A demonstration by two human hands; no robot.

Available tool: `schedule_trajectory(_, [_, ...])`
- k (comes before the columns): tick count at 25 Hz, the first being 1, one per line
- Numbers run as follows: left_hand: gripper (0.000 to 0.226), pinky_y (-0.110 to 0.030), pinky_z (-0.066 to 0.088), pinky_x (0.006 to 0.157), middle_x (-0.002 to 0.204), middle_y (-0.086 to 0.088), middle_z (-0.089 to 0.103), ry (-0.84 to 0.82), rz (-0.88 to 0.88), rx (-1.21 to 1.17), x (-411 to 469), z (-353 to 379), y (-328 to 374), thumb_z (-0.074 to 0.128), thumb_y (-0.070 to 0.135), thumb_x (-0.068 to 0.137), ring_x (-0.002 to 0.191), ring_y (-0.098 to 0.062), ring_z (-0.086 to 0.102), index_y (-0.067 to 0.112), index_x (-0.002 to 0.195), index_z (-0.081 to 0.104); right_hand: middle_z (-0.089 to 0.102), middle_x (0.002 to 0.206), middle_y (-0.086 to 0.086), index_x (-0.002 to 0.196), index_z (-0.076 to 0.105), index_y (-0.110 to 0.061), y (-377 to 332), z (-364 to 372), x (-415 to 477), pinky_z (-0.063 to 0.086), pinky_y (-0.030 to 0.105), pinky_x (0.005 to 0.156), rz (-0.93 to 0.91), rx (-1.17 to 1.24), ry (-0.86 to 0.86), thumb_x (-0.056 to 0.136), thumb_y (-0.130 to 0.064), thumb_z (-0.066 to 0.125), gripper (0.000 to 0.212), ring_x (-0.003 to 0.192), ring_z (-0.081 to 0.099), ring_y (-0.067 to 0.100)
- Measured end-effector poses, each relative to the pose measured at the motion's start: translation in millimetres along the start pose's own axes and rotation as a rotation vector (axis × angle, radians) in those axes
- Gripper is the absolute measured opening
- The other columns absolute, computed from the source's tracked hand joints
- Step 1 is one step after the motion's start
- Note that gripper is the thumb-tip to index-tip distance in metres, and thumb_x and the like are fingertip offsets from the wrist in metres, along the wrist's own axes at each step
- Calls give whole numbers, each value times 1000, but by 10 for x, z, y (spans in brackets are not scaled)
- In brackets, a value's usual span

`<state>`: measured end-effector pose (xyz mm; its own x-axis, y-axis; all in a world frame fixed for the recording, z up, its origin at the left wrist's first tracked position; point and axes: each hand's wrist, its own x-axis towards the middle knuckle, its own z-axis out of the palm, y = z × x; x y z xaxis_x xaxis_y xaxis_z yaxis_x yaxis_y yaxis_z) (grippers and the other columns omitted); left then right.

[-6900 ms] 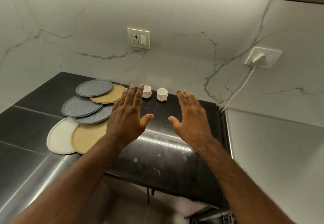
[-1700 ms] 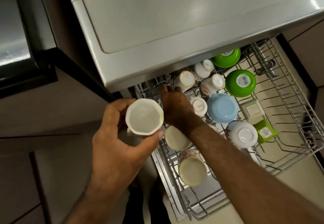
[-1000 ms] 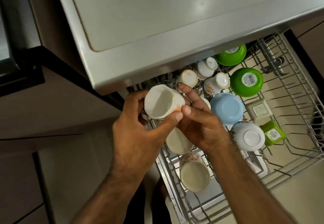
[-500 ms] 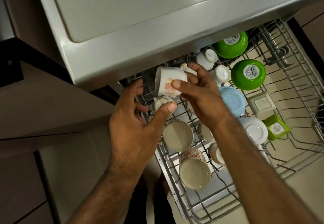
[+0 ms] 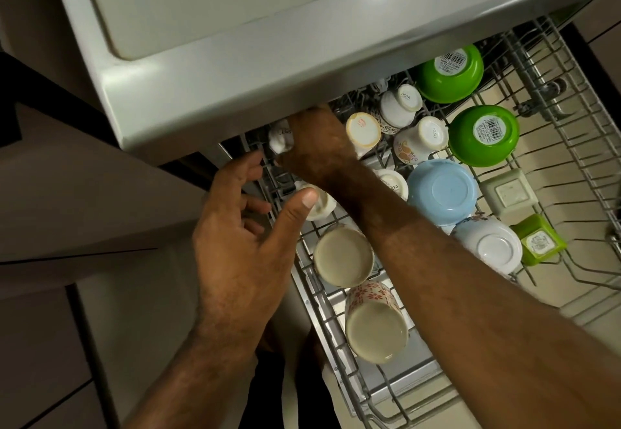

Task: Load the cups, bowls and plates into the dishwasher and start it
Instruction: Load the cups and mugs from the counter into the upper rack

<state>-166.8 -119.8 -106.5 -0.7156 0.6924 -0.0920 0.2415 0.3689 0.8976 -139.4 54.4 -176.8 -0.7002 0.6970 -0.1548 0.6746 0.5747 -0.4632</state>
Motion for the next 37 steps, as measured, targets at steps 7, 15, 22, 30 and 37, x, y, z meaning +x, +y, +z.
schedule_trajectory(7, [54, -17, 54, 67, 124, 18, 62, 0, 38, 16, -21, 48, 33, 75, 56, 84, 93, -10, 66, 41, 131, 52, 51, 146, 9, 150, 42, -15, 50, 97, 109, 38, 32, 107, -46, -13, -79, 71, -22, 87, 92, 136, 41, 31])
schedule_trajectory(15, [70, -20, 52, 91, 138, 17, 54, -27, 84, 153, -178, 77, 21, 75, 50, 84, 118, 1, 57, 29, 146, 50, 64, 122, 13, 128, 62, -7, 235, -53, -153, 49, 37, 93, -85, 68, 59, 66, -16, 80, 66, 114, 58, 33])
schedule_trajectory(22, [96, -19, 16, 116, 167, 4, 18, -196, 133, 359, -495, 186, 118, 76, 43, 86, 151, -8, 17, 36, 160, 16, 58, 135, 9, 138, 56, -15, 350, -449, -1095, 46, 37, 104, -71, 51, 114, 76, -14, 78, 66, 126, 51, 29])
schedule_trajectory(30, [97, -46, 23, 125, 170, -2, 7, -182, 225, 445, -1246, 227, 105, 73, 43, 89, 156, -15, 6, 32, 162, 11, 62, 131, 7, 130, 60, -14, 518, -390, -1987, 45, 37, 101, -90, 20, 126, 78, -24, 80, 56, 120, 54, 27])
schedule_trajectory(37, [94, -48, 28, 122, 170, -1, 10, -125, 284, 426, -2166, 454, 407, 72, 39, 89, 156, -16, 11, 31, 161, 14, 59, 136, 1, 134, 59, -19, 618, -693, -2971, 32, 25, 103, -77, 96, 144, 84, -24, 79, 54, 127, 50, 20])
